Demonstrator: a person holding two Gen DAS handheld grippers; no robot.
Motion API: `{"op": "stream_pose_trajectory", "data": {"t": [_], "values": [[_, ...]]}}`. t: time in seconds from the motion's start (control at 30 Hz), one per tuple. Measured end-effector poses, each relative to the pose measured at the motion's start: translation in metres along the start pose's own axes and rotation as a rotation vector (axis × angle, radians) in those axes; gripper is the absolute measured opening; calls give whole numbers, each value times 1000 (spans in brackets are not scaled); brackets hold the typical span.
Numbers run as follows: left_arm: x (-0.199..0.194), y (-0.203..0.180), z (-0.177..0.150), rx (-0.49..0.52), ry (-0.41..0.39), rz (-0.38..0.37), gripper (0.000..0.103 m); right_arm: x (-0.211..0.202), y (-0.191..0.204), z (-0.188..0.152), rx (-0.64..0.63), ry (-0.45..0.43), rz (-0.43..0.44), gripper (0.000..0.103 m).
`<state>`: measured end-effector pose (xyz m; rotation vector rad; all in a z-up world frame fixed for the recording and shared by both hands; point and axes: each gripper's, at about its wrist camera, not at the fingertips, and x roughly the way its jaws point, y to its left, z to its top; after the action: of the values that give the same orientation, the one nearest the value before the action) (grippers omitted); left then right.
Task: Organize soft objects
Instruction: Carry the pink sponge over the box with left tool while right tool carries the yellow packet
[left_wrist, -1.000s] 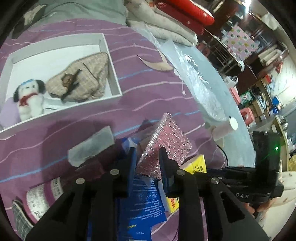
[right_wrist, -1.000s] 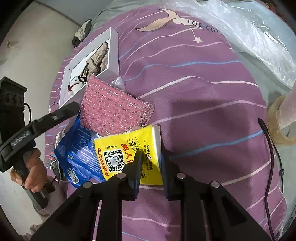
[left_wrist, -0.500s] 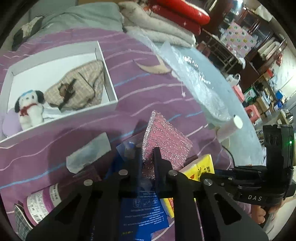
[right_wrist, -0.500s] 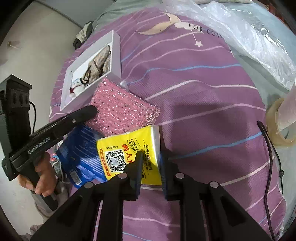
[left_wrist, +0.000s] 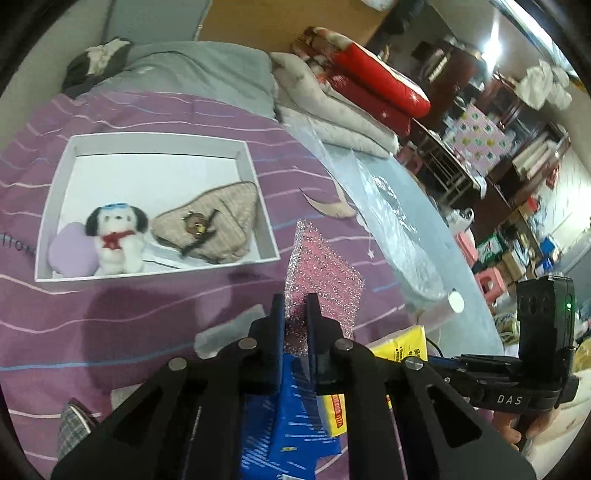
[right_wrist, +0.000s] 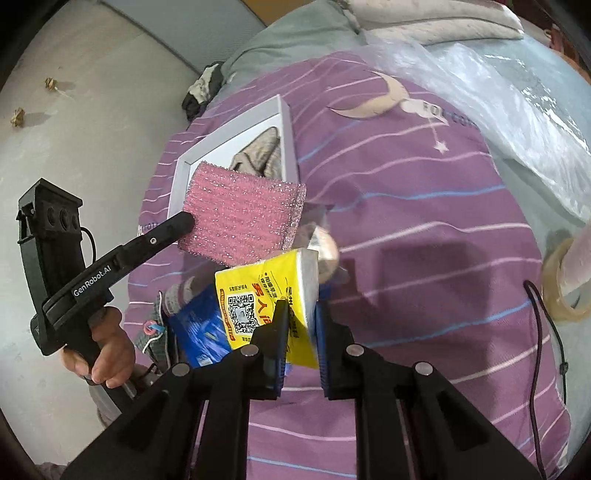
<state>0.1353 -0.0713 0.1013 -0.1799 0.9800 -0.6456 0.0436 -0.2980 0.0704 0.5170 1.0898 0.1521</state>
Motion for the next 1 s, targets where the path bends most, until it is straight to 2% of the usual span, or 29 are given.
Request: {"op": "stream_pose_trajectory", "data": {"t": [0.3, 0.5, 0.6, 0.87, 1.0], "values": [[-24, 36, 12, -123, -80, 8, 12, 8, 43, 29, -69, 9, 4, 13], [-32, 41, 31, -129, -115, 74, 12, 17, 82, 60, -125, 11, 5, 13], [-35, 49, 44, -145, -143, 104, 12, 19, 94, 78, -109, -17, 23, 13], [-39, 82, 89, -255, -235, 113, 12, 34, 114, 120, -35, -73, 92, 13], [-33, 98, 107, -303, -260, 161, 12, 50, 123, 148, 2, -118, 94, 13]]}}
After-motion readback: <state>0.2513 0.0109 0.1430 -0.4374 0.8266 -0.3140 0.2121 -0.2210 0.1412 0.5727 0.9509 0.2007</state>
